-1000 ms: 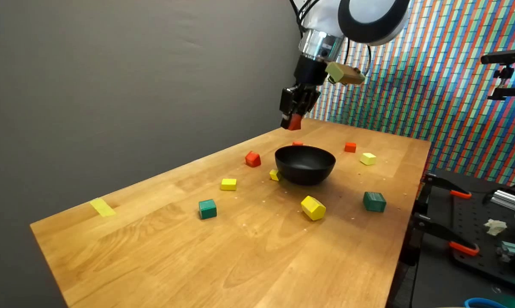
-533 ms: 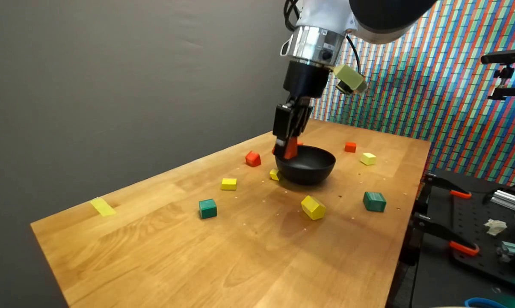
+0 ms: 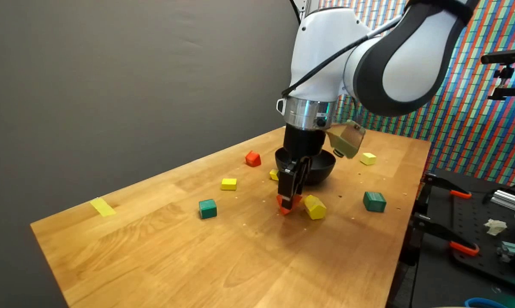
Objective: Remove the objects from the bowl and place them on the table one by one
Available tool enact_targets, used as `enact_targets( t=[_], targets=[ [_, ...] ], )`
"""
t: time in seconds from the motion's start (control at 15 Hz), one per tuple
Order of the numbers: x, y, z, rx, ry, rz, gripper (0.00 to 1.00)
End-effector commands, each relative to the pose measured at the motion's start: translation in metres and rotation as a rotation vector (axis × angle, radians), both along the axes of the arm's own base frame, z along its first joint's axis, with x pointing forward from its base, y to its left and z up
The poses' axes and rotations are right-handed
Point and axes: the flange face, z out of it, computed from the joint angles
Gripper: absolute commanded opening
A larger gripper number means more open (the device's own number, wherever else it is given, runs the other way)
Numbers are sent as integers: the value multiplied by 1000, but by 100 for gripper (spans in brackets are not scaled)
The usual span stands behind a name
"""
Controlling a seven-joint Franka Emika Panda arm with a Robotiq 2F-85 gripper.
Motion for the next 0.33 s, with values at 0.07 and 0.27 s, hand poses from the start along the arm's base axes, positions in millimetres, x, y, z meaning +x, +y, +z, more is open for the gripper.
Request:
enact_targets(
  t=[0.07, 0.27],
  targets=[
    [10, 23, -7, 1, -4, -30, 100],
    [4, 24, -12, 12, 8, -20, 100]
  ],
)
